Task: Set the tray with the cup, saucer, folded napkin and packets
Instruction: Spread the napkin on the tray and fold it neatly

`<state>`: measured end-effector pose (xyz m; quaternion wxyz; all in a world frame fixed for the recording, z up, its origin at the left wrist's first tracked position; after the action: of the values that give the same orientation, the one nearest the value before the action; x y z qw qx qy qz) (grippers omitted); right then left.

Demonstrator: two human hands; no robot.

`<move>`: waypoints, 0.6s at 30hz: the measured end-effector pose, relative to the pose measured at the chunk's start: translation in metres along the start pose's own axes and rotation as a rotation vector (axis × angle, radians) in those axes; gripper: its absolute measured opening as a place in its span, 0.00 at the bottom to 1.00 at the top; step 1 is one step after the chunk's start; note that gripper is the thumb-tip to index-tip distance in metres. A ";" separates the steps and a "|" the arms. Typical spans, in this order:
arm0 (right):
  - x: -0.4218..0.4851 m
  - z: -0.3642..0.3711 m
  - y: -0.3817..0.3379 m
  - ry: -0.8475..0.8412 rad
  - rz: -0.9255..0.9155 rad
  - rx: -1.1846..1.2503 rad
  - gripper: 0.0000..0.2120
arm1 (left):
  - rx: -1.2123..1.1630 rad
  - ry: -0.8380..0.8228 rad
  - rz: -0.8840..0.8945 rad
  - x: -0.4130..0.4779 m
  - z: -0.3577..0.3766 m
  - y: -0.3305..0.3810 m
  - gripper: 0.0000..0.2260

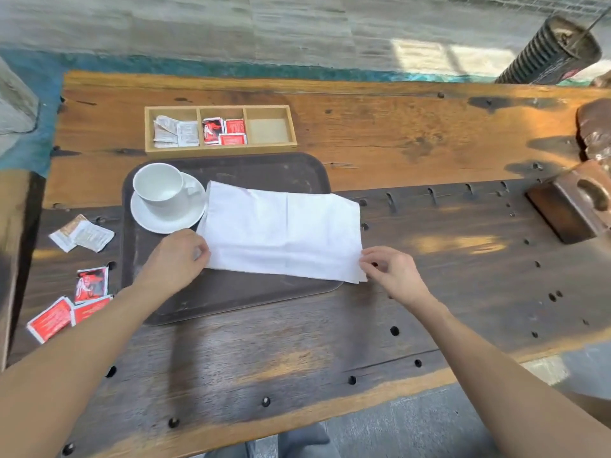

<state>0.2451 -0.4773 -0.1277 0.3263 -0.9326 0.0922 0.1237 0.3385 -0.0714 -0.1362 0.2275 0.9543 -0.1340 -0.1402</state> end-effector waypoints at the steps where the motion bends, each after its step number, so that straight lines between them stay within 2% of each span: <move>1: 0.002 -0.003 0.006 0.067 0.095 0.058 0.07 | -0.032 0.055 -0.096 0.000 -0.002 -0.007 0.03; 3: 0.001 0.000 0.027 0.147 0.373 0.188 0.11 | -0.128 0.147 -0.327 -0.005 -0.001 -0.027 0.03; 5: -0.002 0.029 0.041 0.060 0.635 0.437 0.15 | -0.298 0.089 -0.570 -0.012 0.017 -0.046 0.17; 7: -0.003 0.056 0.042 -0.039 0.751 0.576 0.15 | -0.427 -0.008 -0.714 -0.017 0.037 -0.051 0.30; 8: -0.002 0.061 0.041 -0.040 0.765 0.567 0.14 | -0.424 -0.041 -0.732 -0.017 0.041 -0.048 0.32; 9: 0.000 0.062 0.042 -0.013 0.761 0.519 0.13 | -0.390 -0.068 -0.731 -0.016 0.044 -0.047 0.32; 11: 0.002 0.060 0.045 0.038 0.756 0.404 0.15 | -0.322 -0.105 -0.737 -0.016 0.047 -0.044 0.24; 13: 0.002 0.071 0.045 0.000 0.773 0.498 0.15 | -0.334 -0.119 -0.726 -0.014 0.052 -0.043 0.15; 15: -0.001 0.077 0.043 -0.012 0.803 0.652 0.13 | -0.402 -0.119 -0.713 -0.015 0.059 -0.044 0.16; 18: -0.003 0.068 0.048 0.022 0.784 0.659 0.11 | -0.484 -0.134 -0.671 -0.018 0.062 -0.044 0.14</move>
<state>0.2181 -0.4712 -0.2067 0.5309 -0.6768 0.4728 0.1912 0.3102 -0.0525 -0.2065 0.3777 0.8527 0.2065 -0.2959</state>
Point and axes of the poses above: each hand's wrist, its own x-axis towards the middle knuckle, its own z-axis out of the palm, y = z × x, the point moved 9 cm from there along x, towards the middle knuckle, and after that the axes turned 3 degrees about -y, right-handed, at the moved point
